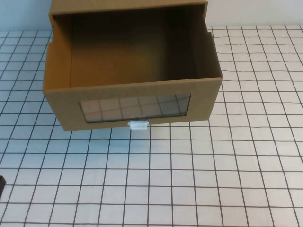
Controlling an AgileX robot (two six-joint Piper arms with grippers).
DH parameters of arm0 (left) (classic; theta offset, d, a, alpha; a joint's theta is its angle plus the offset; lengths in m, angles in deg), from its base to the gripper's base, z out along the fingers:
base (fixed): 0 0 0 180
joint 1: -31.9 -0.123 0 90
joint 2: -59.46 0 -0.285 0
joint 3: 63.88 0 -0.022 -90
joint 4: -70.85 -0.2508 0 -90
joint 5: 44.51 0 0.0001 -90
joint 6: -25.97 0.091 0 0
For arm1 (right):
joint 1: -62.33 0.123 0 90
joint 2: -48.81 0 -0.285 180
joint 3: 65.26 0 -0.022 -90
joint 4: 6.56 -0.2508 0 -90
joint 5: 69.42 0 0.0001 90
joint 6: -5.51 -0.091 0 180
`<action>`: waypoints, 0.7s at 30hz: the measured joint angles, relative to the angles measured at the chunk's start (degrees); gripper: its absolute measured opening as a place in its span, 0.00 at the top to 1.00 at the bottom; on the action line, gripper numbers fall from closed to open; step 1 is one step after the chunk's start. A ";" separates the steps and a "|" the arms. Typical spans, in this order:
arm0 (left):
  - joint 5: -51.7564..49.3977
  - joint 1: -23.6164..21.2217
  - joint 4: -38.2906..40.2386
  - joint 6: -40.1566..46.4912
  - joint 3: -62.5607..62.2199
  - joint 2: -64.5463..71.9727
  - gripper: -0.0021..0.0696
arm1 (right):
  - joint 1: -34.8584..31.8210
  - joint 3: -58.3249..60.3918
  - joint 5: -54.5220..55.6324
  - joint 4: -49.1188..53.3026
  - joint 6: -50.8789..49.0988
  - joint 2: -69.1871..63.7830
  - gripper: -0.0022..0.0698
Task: Open the shoe box
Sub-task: 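Pull the top drawer of the cardboard box fully open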
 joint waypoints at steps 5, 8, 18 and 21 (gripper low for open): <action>4.76 0.00 0.80 0.00 7.22 0.00 0.97 | -0.05 2.11 4.34 0.00 0.00 0.00 0.99; 3.11 0.00 1.00 0.14 7.68 0.00 0.97 | -0.05 2.31 4.82 0.00 0.00 0.00 0.99; -2.20 0.00 1.03 -0.22 7.68 0.00 0.97 | -0.05 2.54 1.78 -0.09 0.00 0.09 0.99; -2.22 0.00 1.03 -0.22 7.68 0.00 0.97 | -0.05 3.03 1.29 -0.09 0.00 0.09 0.99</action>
